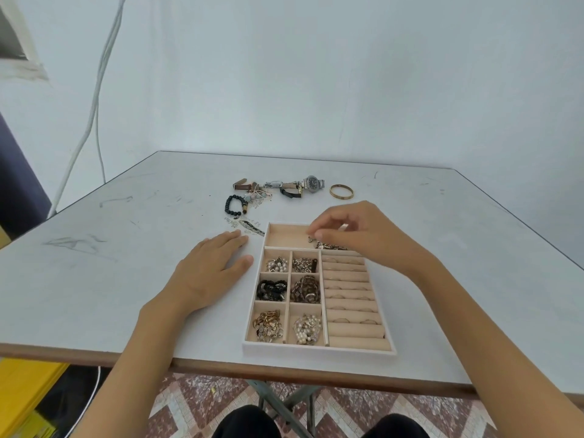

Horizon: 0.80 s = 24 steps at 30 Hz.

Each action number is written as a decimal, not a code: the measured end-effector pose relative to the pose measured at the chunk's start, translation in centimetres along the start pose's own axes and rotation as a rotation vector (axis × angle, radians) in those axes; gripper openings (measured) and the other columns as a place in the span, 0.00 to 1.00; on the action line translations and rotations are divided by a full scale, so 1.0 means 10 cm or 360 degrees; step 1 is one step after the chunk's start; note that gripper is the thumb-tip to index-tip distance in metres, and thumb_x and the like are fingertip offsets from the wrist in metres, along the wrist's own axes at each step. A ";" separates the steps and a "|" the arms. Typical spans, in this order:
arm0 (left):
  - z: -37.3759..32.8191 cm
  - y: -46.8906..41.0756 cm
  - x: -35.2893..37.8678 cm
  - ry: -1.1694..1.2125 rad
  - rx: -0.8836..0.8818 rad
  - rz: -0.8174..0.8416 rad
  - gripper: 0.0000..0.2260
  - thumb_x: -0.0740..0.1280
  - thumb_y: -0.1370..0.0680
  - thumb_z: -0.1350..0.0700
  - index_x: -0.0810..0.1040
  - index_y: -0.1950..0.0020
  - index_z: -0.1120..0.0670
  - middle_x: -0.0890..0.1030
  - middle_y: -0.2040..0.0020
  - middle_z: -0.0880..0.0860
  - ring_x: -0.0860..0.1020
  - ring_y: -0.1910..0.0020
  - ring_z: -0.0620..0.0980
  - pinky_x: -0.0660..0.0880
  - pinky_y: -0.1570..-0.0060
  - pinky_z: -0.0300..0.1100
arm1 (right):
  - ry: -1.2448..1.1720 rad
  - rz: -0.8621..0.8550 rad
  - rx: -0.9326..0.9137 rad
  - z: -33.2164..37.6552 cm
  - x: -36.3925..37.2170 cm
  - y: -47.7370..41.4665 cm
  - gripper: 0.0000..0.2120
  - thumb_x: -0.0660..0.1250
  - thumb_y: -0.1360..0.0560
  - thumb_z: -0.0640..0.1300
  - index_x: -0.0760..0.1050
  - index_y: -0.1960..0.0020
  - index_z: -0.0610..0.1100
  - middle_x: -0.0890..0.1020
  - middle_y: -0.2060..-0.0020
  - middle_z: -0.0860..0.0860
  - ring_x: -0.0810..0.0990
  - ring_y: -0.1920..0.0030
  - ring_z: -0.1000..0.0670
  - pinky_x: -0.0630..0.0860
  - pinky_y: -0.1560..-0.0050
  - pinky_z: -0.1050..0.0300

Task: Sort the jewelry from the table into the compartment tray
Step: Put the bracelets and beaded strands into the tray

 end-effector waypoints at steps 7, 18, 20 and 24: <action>0.12 -0.33 -0.36 0.0122 -0.0308 -0.0197 0.10 0.61 0.25 0.46 0.78 0.47 0.40 0.79 0.47 0.42 0.76 0.45 0.49 0.71 0.47 0.44 | 0.0142 -0.0061 0.0104 -0.18 -0.04 -0.43 0.05 0.69 0.26 0.40 0.83 0.53 0.45 0.81 0.64 0.58 0.77 0.64 0.64 0.72 0.60 0.74; 0.30 -1.00 -0.28 -0.0163 -0.0695 -0.0354 0.31 0.62 0.28 0.32 0.71 0.37 0.55 0.73 0.39 0.56 0.70 0.39 0.57 0.65 0.53 0.48 | 0.0451 -0.0206 0.0495 -0.67 -0.03 -1.26 0.09 0.66 0.30 0.37 0.81 0.53 0.35 0.78 0.65 0.50 0.74 0.63 0.49 0.70 0.63 0.57; 0.28 -1.01 -0.29 -0.0127 -0.0655 -0.0393 0.24 0.64 0.26 0.38 0.74 0.42 0.56 0.76 0.44 0.56 0.72 0.44 0.57 0.64 0.55 0.46 | 0.0453 -0.0216 0.0556 -0.76 -0.05 -1.36 0.10 0.65 0.32 0.36 0.81 0.54 0.35 0.81 0.62 0.47 0.75 0.62 0.47 0.71 0.61 0.56; 0.32 -0.99 -0.34 0.0057 -0.0674 -0.0420 0.09 0.65 0.25 0.50 0.79 0.49 0.52 0.79 0.51 0.53 0.75 0.53 0.56 0.65 0.57 0.42 | 0.0583 -0.0261 0.0624 -0.86 -0.13 -1.47 0.10 0.64 0.33 0.36 0.82 0.54 0.38 0.84 0.53 0.43 0.78 0.58 0.45 0.70 0.60 0.57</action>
Point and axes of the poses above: each hand's wrist, its own y-axis away from the middle knuckle, its own x-axis out of the palm, z = x × y, the point moved 8 cm from there along -y, towards the middle knuckle
